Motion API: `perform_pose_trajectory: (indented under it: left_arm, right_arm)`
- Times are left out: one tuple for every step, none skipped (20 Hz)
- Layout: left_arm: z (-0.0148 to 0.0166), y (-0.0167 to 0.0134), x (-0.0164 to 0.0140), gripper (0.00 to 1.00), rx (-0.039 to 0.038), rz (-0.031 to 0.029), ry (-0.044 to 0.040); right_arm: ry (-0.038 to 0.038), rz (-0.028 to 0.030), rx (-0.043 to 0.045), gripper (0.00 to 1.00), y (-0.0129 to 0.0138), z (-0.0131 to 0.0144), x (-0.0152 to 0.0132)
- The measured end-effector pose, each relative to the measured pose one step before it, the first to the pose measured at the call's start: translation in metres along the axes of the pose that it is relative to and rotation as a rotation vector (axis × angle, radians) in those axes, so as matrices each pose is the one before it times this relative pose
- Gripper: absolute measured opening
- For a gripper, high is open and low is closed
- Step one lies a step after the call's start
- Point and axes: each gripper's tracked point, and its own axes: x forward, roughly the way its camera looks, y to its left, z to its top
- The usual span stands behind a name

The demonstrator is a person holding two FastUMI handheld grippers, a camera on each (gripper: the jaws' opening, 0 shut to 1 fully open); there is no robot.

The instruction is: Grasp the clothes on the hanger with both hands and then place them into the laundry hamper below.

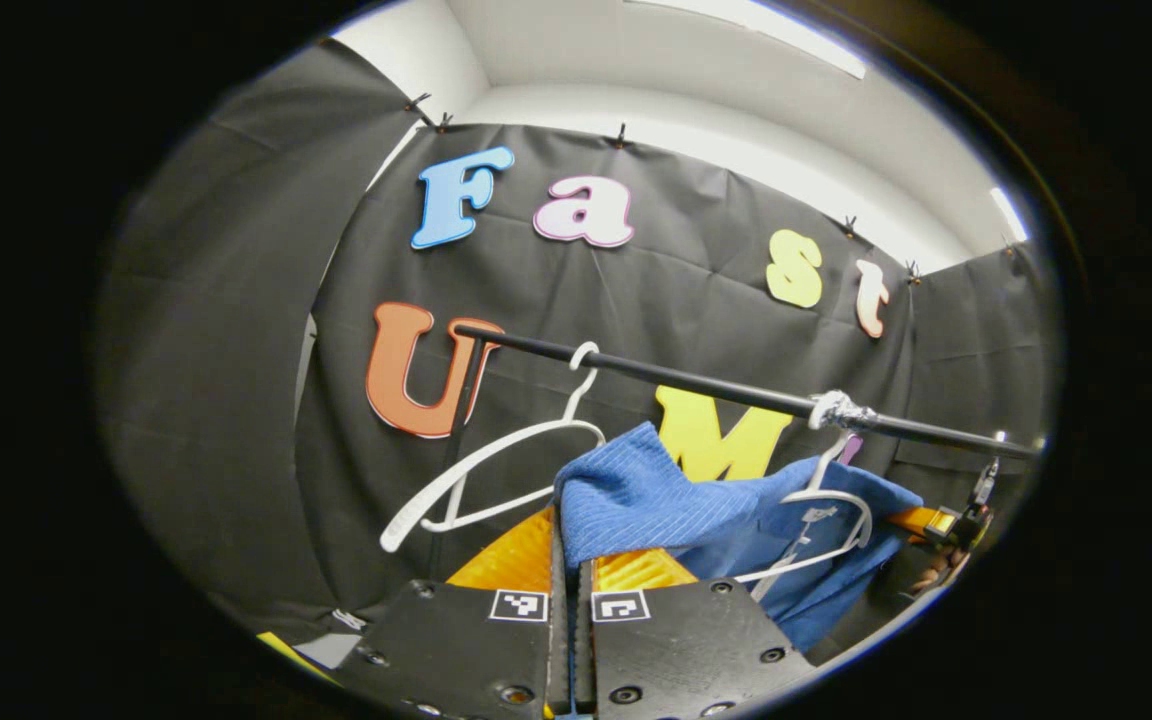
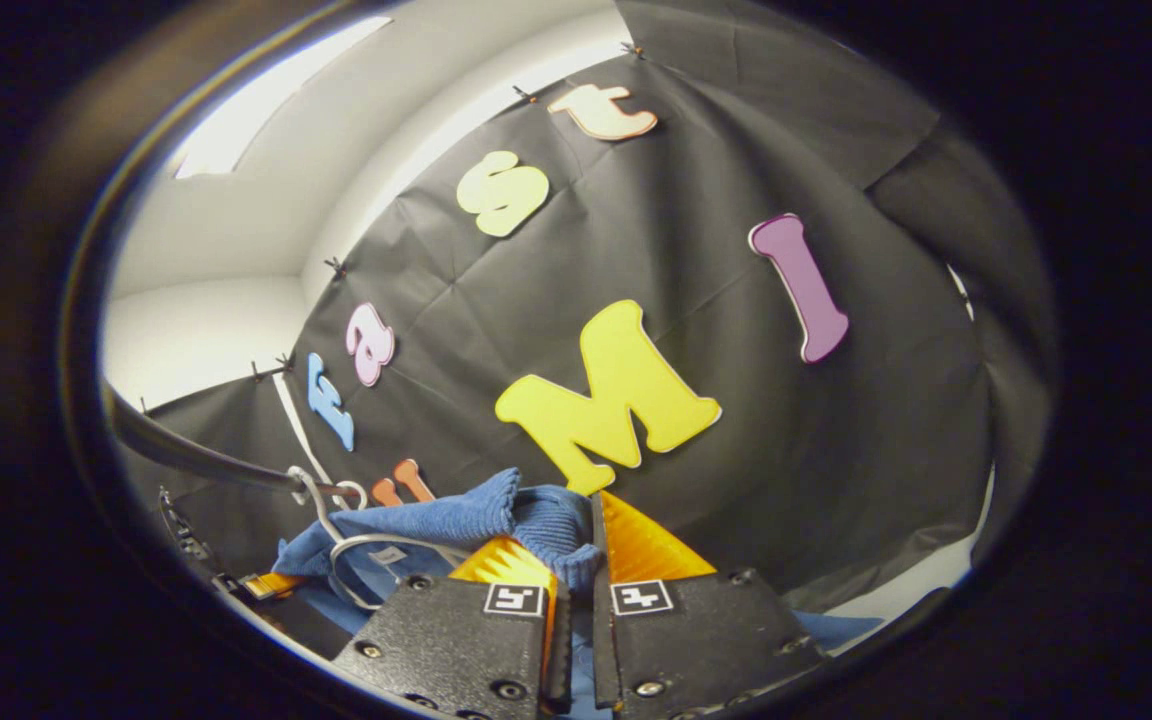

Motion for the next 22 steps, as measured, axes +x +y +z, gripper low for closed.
perform_pose_trajectory:
  left_arm:
    - [0.00115, 0.00218, 0.00296, 0.02, 0.00947, -0.00358, 0.00974]
    - [0.00363, 0.00159, 0.00362, 0.07, 0.01519, -0.00403, 0.00452]
    - [0.00422, 0.00430, 0.00204, 0.07, 0.01237, 0.00221, 0.00364]
    - [0.00395, 0.00217, 0.00224, 0.07, 0.00511, -0.00073, 0.00253]
    - [0.00591, 0.00143, 0.00117, 0.07, 0.00847, 0.00219, -0.00410]
    - [0.00718, 0.00211, 0.00086, 0.02, 0.00301, 0.00092, -0.00979]
    - [0.00660, 0.00232, 0.00192, 0.02, 0.00581, 0.00228, -0.00634]
    - [0.00631, 0.00426, 0.00169, 0.02, 0.00621, 0.00356, -0.00798]
    - [0.00740, 0.00293, 0.00176, 0.02, -0.00423, 0.00276, -0.01277]
    - [0.00921, 0.00295, 0.00260, 0.02, -0.00959, -0.00224, -0.01199]
    - [0.00615, 0.00257, 0.00492, 0.07, -0.00446, -0.00118, -0.00710]
    - [0.00256, 0.00446, 0.00741, 0.02, -0.00354, -0.00204, 0.00183]
    - [-0.00415, 0.00456, 0.00756, 0.07, -0.00743, 0.00353, 0.02199]
    - [-0.00642, 0.00201, 0.00484, 0.07, -0.01024, -0.00900, 0.02391]
    - [-0.00385, 0.00101, 0.00526, 0.07, -0.00360, -0.01208, 0.02169]
    - [-0.00762, 0.00239, 0.00433, 0.07, 0.00856, -0.00455, 0.02213]
    - [-0.00897, 0.00346, 0.00372, 0.07, 0.01847, 0.00206, 0.02166]
    - [-0.00798, 0.00285, 0.00200, 0.07, 0.01797, 0.00358, 0.01555]
    - [-0.00627, 0.00263, 0.00098, 0.07, 0.01164, -0.00053, 0.01541]
    - [-0.00875, 0.00109, 0.00343, 0.07, 0.01062, 0.00096, 0.01808]
    - [-0.00791, 0.00237, 0.00082, 0.07, 0.01208, -0.00078, 0.01806]
    - [-0.01208, 0.00112, 0.00123, 0.02, 0.01095, -0.00250, 0.02117]
  right_arm:
    - [0.01031, 0.00390, -0.01695, 0.11, -0.00294, 0.00048, 0.00546]
    - [0.00368, 0.00142, -0.01247, 0.11, -0.00187, 0.00145, 0.00500]
    - [0.00504, 0.01023, -0.00657, 0.11, 0.00100, 0.00231, 0.00434]
    - [-0.00008, 0.00939, -0.00145, 0.11, 0.00070, 0.00436, 0.00423]
    - [0.00389, 0.01229, -0.00758, 0.11, 0.00271, 0.00335, 0.00428]
    - [-0.00378, 0.01214, -0.00453, 0.11, 0.00315, 0.00455, 0.00308]
    - [0.00250, 0.01794, -0.00948, 0.11, 0.00349, 0.00206, 0.00194]
    - [0.00274, 0.01736, -0.00563, 0.11, 0.00338, 0.00175, 0.00417]
    - [0.01055, 0.01819, -0.00480, 0.11, 0.00408, 0.00051, 0.00499]
    - [0.00594, 0.01707, -0.00242, 0.11, 0.00287, 0.00029, 0.00465]
    - [0.01160, 0.01843, -0.01003, 0.11, 0.00402, -0.00044, 0.00556]
    - [0.01084, 0.01505, -0.00272, 0.11, 0.00051, -0.00154, 0.00714]
    - [0.01649, 0.00922, 0.00513, 0.11, -0.00295, -0.00499, 0.00620]
    - [0.01844, 0.00228, 0.01261, 0.11, -0.00505, -0.00542, 0.00704]
    - [0.01968, -0.00626, 0.01289, 0.11, -0.00719, -0.00617, 0.00656]
    - [0.01963, -0.00668, 0.00987, 0.11, -0.00697, -0.00589, 0.00628]
    - [0.02068, -0.01627, 0.00397, 0.12, -0.00884, -0.00878, 0.00645]
    - [0.01967, -0.01362, -0.00117, 0.11, -0.00630, -0.00863, 0.00272]
    - [0.01353, -0.01723, 0.00287, 0.12, -0.00649, -0.00926, 0.00178]
    - [0.01469, -0.01238, 0.00527, 0.12, -0.00583, -0.00895, 0.00116]
    - [0.00711, -0.01307, 0.01294, 0.12, -0.00475, -0.00896, -0.00036]
    - [0.01186, -0.01326, 0.01313, 0.12, -0.00628, -0.00753, 0.00111]
